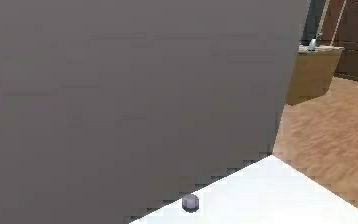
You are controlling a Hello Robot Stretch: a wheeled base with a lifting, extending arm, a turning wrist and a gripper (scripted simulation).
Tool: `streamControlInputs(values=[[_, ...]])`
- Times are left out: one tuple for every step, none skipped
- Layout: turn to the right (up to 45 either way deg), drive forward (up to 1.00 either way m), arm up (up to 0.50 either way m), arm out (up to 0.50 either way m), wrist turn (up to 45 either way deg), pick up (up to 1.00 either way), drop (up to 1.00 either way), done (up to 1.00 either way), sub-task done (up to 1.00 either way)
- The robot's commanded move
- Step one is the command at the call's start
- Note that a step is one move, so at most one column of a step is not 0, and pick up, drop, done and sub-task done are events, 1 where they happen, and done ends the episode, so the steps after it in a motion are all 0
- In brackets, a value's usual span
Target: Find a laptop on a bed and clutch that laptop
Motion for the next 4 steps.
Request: streamControlInputs(values=[[15.0, 0.0, 0.0, 0.0, 0.0, 0.0, 0.0, 0.0, 0.0], [0.0, 0.2, 0.0, 0.0, 0.0, 0.0, 0.0, 0.0, 0.0], [30.0, 0.0, 0.0, 0.0, 0.0, 0.0, 0.0, 0.0, 0.0], [0.0, 0.85, 0.0, 0.0, 0.0, 0.0, 0.0, 0.0, 0.0]])
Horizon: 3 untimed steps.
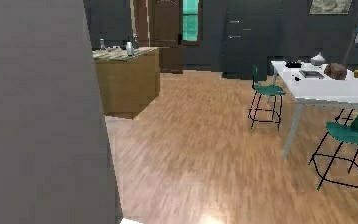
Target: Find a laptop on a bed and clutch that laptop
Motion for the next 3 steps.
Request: streamControlInputs(values=[[3.0, 0.0, 0.0, 0.0, 0.0, 0.0, 0.0, 0.0, 0.0], [0.0, 1.0, 0.0, 0.0, 0.0, 0.0, 0.0, 0.0, 0.0], [0.0, 1.0, 0.0, 0.0, 0.0, 0.0, 0.0, 0.0, 0.0]])
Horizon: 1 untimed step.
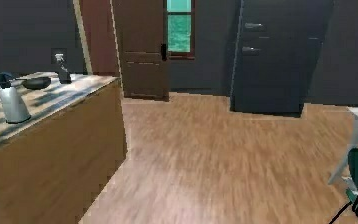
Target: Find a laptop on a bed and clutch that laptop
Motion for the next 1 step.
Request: streamControlInputs(values=[[3.0, 0.0, 0.0, 0.0, 0.0, 0.0, 0.0, 0.0, 0.0]])
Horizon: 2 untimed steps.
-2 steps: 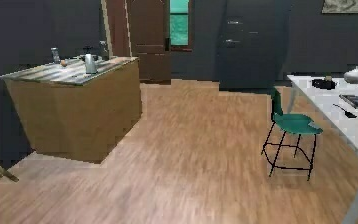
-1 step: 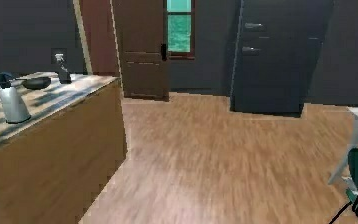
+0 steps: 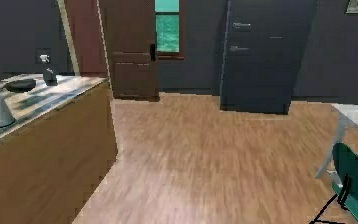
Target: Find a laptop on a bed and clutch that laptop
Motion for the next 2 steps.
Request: streamControlInputs(values=[[0.0, 1.0, 0.0, 0.0, 0.0, 0.0, 0.0, 0.0, 0.0], [0.0, 0.95, 0.0, 0.0, 0.0, 0.0, 0.0, 0.0, 0.0]])
